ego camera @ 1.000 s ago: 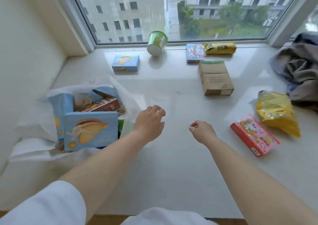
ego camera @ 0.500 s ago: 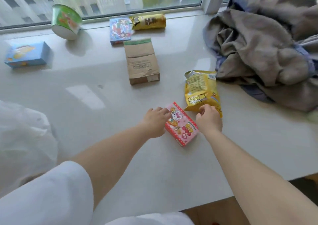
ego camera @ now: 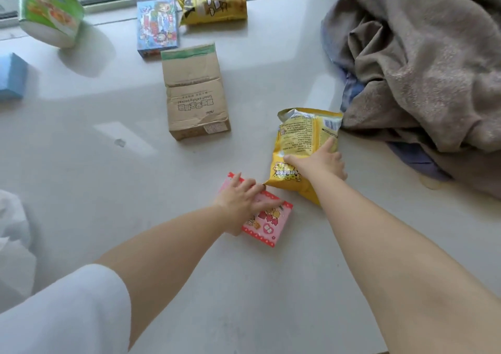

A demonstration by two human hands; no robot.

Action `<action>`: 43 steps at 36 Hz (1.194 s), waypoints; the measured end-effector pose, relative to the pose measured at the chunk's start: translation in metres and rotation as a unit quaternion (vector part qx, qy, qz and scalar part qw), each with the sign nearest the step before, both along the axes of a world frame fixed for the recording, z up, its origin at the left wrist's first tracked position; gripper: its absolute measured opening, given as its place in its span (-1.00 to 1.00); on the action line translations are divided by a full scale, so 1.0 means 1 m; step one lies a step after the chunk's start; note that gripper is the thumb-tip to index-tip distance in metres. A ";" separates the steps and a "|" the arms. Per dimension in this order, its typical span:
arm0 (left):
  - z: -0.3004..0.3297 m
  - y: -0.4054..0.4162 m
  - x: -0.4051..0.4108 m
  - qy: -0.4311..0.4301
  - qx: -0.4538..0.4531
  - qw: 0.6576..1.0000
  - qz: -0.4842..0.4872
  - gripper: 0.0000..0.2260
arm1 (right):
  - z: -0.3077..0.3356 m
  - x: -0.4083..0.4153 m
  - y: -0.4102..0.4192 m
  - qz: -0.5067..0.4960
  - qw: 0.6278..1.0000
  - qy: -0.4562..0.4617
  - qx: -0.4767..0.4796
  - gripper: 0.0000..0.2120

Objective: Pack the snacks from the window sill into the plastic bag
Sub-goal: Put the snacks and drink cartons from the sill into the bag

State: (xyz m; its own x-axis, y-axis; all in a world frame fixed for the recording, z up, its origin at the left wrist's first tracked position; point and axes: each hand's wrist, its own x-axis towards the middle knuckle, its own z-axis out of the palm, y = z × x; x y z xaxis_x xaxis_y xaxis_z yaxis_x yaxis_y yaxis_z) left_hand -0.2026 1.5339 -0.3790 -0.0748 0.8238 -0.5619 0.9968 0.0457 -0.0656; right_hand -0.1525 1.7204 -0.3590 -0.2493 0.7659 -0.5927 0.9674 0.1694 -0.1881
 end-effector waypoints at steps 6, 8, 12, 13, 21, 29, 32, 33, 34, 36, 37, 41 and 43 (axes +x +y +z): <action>-0.004 -0.032 -0.020 0.032 -0.010 0.986 0.161 0.00 | -0.006 -0.012 -0.011 0.005 0.997 0.059 0.051 0.07; -0.005 -0.039 -0.019 0.029 -0.011 0.970 0.243 -0.01 | -0.001 -0.012 -0.011 0.033 0.993 0.090 0.075 -0.03; 0.000 -0.055 -0.015 -0.023 0.000 0.908 0.418 -0.02 | 0.016 -0.008 -0.022 0.041 0.989 0.123 0.070 -0.22; 0.003 -0.061 -0.015 -0.044 0.006 0.886 0.462 -0.03 | 0.020 -0.005 -0.027 0.025 0.990 0.131 0.055 -0.23; 0.042 -0.140 -0.016 -0.140 0.138 0.695 0.692 0.07 | 0.046 0.000 -0.103 -0.067 0.960 0.257 -0.083 -0.25; 0.108 -0.255 -0.019 -0.242 0.404 0.472 0.746 0.06 | 0.077 -0.028 -0.220 -0.091 0.842 0.417 -0.330 -0.77; 0.137 -0.311 -0.021 -0.218 0.467 0.443 0.734 0.03 | 0.093 -0.042 -0.280 -0.048 0.783 0.447 -0.431 -0.84; 0.145 -0.331 -0.022 -0.210 0.483 0.430 0.733 0.02 | 0.098 -0.046 -0.300 -0.030 0.765 0.455 -0.455 -0.82; 0.153 -0.352 -0.024 -0.203 0.502 0.418 0.729 0.00 | 0.102 -0.050 -0.320 -0.014 0.750 0.460 -0.475 -0.80; 0.164 -0.392 -0.028 -0.171 0.533 0.396 0.728 -0.05 | 0.112 -0.055 -0.357 0.007 0.727 0.462 -0.509 -0.79; 0.166 -0.415 -0.033 -0.150 0.542 0.392 0.728 -0.06 | 0.116 -0.059 -0.375 0.011 0.719 0.460 -0.521 -0.79; 0.184 -0.491 -0.053 -0.108 0.583 0.382 0.709 -0.22 | 0.128 -0.078 -0.443 0.041 0.699 0.461 -0.546 -0.73; 0.191 -0.523 -0.069 -0.077 0.620 0.378 0.683 -0.32 | 0.131 -0.091 -0.474 0.052 0.702 0.457 -0.543 -0.67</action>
State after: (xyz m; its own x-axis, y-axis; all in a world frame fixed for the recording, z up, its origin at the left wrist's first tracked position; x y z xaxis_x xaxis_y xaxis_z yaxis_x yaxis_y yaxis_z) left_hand -0.2716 1.0108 -0.1877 -0.9518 -0.2870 0.1085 -0.0254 0.4260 0.9044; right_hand -0.2434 1.2467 -0.2280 -0.9270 -0.0650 -0.3694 0.3516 -0.4936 -0.7954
